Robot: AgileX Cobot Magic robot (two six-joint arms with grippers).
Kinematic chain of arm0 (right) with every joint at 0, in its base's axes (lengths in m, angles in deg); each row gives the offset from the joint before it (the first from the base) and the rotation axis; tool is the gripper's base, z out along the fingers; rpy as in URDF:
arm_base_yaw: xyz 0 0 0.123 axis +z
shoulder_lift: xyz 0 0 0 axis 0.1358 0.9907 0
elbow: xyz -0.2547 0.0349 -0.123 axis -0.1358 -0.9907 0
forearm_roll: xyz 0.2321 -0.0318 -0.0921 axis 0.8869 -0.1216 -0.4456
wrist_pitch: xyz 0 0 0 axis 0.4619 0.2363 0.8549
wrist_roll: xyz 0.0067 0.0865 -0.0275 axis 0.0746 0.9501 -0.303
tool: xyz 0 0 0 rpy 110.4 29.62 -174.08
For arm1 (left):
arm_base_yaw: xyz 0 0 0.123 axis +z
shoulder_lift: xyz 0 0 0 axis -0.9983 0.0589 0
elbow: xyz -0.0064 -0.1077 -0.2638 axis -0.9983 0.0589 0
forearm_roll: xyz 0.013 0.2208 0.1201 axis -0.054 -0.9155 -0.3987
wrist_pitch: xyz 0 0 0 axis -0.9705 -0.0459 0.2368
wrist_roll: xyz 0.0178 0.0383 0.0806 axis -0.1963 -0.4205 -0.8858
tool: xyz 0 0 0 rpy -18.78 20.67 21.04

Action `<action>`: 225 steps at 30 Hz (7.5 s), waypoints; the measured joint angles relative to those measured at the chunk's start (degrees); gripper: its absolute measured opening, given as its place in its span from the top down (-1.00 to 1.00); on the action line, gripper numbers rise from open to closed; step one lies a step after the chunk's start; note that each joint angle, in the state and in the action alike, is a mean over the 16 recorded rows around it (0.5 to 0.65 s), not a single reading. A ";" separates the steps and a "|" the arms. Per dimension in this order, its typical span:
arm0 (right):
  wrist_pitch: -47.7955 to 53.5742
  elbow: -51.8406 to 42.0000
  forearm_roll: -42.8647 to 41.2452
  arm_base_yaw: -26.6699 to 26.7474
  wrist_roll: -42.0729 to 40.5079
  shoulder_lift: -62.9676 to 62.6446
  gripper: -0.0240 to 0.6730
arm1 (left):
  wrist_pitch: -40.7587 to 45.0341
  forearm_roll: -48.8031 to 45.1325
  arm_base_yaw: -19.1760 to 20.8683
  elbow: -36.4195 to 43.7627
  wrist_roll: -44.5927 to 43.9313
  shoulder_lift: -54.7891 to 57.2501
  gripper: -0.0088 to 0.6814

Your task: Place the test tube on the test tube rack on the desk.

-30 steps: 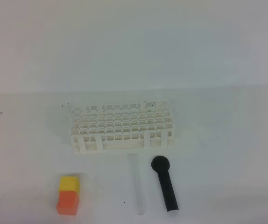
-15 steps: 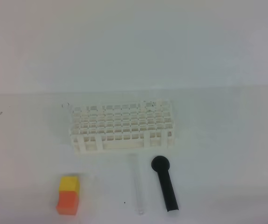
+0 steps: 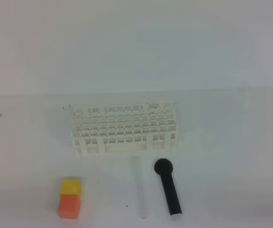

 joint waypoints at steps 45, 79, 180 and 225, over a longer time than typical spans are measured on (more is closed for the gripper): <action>29.60 33.36 -6.26 0.00 1.44 14.34 0.94 | 43.11 23.39 0.00 -33.54 5.22 26.82 0.98; 45.38 38.07 2.27 0.00 -2.13 18.34 0.94 | 11.83 44.88 -40.45 -40.15 -23.26 78.60 0.98; 48.64 38.07 4.29 0.00 -1.32 18.34 0.94 | 36.58 -1.45 -44.61 -61.23 21.24 106.72 0.45; 39.63 38.08 47.14 0.30 -43.60 27.01 0.85 | -19.03 -19.39 -48.55 -21.25 20.64 44.19 0.75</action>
